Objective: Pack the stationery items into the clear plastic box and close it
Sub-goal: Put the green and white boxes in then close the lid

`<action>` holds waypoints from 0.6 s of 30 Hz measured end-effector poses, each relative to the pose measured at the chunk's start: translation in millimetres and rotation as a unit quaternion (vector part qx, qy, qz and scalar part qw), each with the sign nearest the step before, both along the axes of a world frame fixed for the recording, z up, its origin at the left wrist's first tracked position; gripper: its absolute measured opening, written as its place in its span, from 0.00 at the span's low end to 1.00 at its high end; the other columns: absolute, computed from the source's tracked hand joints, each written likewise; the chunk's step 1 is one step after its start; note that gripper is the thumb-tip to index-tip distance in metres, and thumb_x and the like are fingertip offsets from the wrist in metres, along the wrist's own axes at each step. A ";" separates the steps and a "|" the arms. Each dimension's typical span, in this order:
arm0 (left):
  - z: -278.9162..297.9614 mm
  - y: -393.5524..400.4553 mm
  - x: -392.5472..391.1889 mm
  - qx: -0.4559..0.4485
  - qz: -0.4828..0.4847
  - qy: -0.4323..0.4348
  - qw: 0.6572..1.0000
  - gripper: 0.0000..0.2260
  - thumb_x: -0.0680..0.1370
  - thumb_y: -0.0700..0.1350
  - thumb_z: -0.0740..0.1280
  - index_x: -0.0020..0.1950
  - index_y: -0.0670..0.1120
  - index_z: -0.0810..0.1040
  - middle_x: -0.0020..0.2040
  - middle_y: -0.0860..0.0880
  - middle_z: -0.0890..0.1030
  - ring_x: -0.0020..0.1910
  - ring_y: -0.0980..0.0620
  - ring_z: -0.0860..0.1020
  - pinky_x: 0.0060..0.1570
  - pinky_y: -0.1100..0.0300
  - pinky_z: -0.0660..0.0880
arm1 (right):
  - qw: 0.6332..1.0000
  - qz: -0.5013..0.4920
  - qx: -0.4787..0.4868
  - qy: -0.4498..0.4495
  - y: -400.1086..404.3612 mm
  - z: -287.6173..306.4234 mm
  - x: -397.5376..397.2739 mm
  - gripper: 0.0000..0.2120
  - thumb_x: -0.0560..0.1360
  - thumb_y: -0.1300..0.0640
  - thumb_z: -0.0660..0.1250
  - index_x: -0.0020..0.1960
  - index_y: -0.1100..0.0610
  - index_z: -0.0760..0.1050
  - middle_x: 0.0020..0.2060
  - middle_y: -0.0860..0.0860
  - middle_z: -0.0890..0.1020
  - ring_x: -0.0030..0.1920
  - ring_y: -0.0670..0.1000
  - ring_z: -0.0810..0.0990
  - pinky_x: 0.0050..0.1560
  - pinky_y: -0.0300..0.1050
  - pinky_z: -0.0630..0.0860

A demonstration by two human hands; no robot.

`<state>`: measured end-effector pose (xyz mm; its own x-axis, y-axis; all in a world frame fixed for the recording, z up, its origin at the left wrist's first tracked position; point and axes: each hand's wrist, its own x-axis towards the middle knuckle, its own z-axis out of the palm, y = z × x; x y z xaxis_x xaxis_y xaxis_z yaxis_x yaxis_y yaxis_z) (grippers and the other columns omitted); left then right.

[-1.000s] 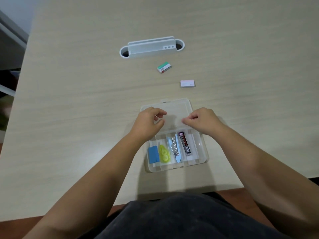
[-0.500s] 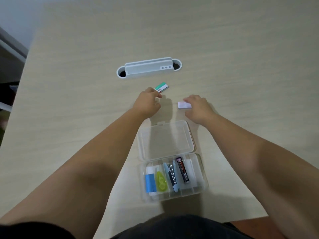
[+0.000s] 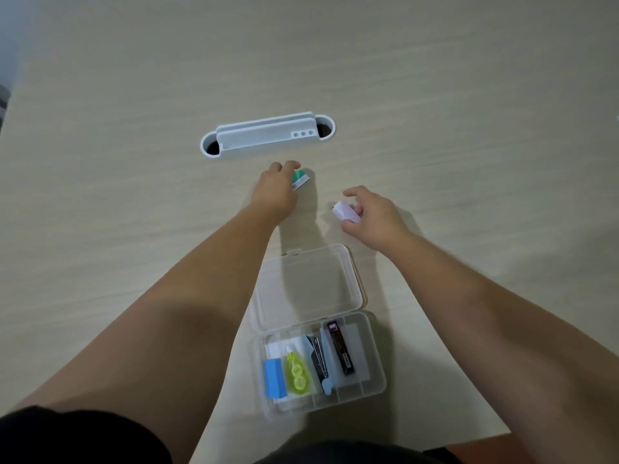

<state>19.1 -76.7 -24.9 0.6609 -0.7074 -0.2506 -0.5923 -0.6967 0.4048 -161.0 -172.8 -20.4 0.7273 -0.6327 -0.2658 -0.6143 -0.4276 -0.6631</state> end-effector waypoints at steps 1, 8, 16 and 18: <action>0.5 0.8 -1.5 0.001 0.001 0.006 1.000 0.27 0.75 0.37 0.65 0.73 0.51 0.65 0.65 0.42 0.72 0.62 0.40 0.73 0.61 0.48 0.73 | 1.000 -0.011 0.019 -0.006 2.2 3.1 -3.4 0.27 0.68 0.57 0.70 0.66 0.50 0.70 0.40 0.52 0.78 0.43 0.53 0.78 0.42 0.41 0.73; 18.5 20.1 -30.7 0.013 -0.029 0.024 0.999 0.23 0.75 0.47 0.67 0.69 0.58 0.69 0.59 0.45 0.71 0.54 0.42 0.77 0.50 0.54 0.76 | 0.999 0.032 0.029 0.011 23.9 13.9 -36.6 0.19 0.68 0.55 0.69 0.58 0.44 0.76 0.37 0.48 0.73 0.39 0.50 0.74 0.39 0.40 0.68; 45.0 59.8 -81.7 0.006 -0.056 0.029 0.998 0.20 0.74 0.50 0.68 0.66 0.56 0.73 0.50 0.49 0.69 0.50 0.44 0.76 0.45 0.56 0.72 | 0.968 0.005 0.232 0.098 61.1 29.1 -89.3 0.14 0.66 0.61 0.76 0.49 0.57 0.76 0.32 0.55 0.80 0.28 0.53 0.77 0.30 0.42 0.75; 49.8 69.0 -94.4 0.002 -0.060 0.051 0.997 0.20 0.74 0.49 0.68 0.66 0.56 0.73 0.51 0.49 0.69 0.51 0.45 0.75 0.46 0.56 0.72 | 0.964 0.047 0.217 0.144 73.0 30.9 -101.8 0.16 0.64 0.57 0.78 0.47 0.55 0.76 0.33 0.56 0.83 0.28 0.53 0.79 0.33 0.46 0.75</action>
